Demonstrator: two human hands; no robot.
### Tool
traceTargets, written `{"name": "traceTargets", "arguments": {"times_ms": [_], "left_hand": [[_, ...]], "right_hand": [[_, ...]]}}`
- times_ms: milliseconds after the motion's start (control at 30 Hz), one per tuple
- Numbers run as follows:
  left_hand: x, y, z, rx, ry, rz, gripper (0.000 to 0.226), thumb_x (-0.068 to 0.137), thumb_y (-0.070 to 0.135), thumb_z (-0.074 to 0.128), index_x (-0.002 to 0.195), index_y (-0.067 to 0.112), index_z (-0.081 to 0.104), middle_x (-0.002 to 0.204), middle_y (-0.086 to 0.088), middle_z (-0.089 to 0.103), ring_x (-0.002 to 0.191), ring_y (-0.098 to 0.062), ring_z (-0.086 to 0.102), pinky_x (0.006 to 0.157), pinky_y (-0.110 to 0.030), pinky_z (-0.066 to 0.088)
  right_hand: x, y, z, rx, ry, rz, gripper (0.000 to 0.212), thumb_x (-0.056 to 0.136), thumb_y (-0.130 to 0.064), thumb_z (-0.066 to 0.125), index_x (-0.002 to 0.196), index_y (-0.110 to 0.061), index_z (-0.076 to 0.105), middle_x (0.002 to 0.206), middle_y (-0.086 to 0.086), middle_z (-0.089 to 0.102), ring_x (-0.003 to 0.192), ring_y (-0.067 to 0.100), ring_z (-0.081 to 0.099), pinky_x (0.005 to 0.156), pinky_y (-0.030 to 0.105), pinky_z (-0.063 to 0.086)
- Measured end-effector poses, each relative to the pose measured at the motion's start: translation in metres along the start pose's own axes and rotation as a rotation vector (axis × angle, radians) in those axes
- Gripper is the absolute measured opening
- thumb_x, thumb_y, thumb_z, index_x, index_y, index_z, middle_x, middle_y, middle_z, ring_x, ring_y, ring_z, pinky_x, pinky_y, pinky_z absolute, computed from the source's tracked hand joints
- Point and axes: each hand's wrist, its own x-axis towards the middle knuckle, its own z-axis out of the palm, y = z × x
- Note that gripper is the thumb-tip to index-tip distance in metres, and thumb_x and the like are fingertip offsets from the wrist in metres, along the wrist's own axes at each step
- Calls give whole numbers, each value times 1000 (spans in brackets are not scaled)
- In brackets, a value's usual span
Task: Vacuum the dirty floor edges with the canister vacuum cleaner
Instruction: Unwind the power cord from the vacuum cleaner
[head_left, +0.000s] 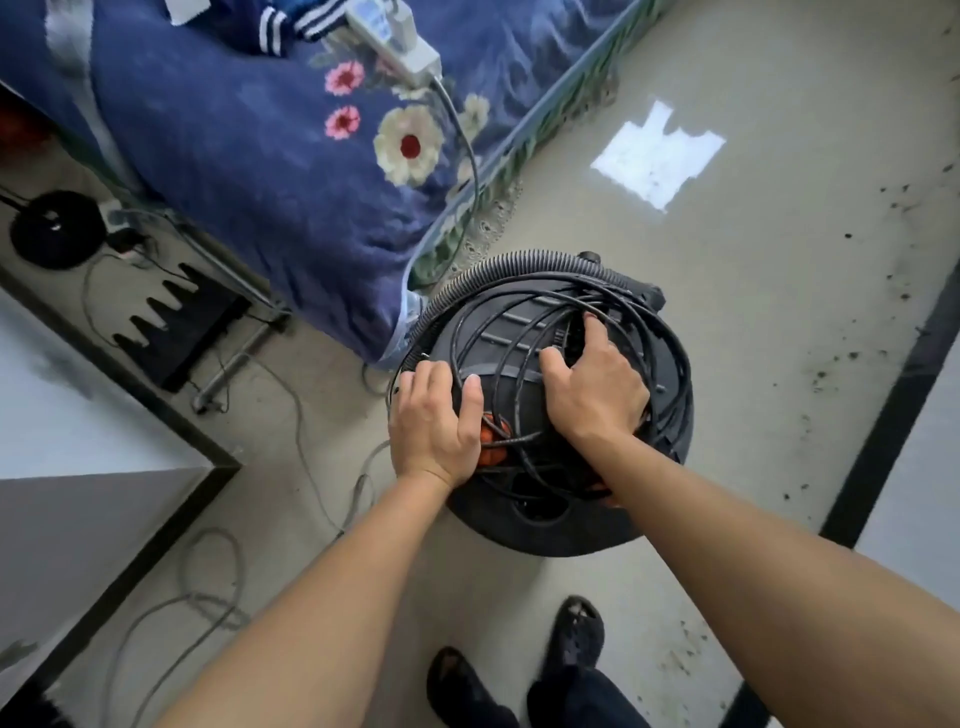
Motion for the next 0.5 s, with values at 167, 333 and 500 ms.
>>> {"name": "traceTargets", "arguments": {"times_ms": [167, 333, 500], "left_hand": [[74, 35, 18, -3, -39, 47, 47, 91, 49, 25, 78, 9, 47, 88, -12, 54, 88, -31, 48, 80, -43, 38], [129, 69, 33, -4, -64, 39, 48, 90, 51, 22, 78, 11, 45, 88, -11, 54, 90, -30, 48, 81, -43, 39], [154, 86, 41, 13, -78, 1, 51, 90, 53, 21, 82, 10, 47, 89, -9, 52, 90, -28, 46, 79, -41, 37]], "right_hand": [[72, -8, -24, 9, 25, 41, 64, 92, -47, 43, 150, -24, 29, 125, 10, 61, 110, 34, 58, 88, 42, 43], [136, -15, -47, 44, 21, 49, 64, 91, -46, 45, 149, -24, 31, 118, 9, 64, 107, 32, 59, 82, 40, 42], [171, -20, -63, 115, -17, 54, 61, 88, -42, 51, 145, -26, 36, 111, 6, 67, 105, 32, 60, 81, 39, 40]]}}
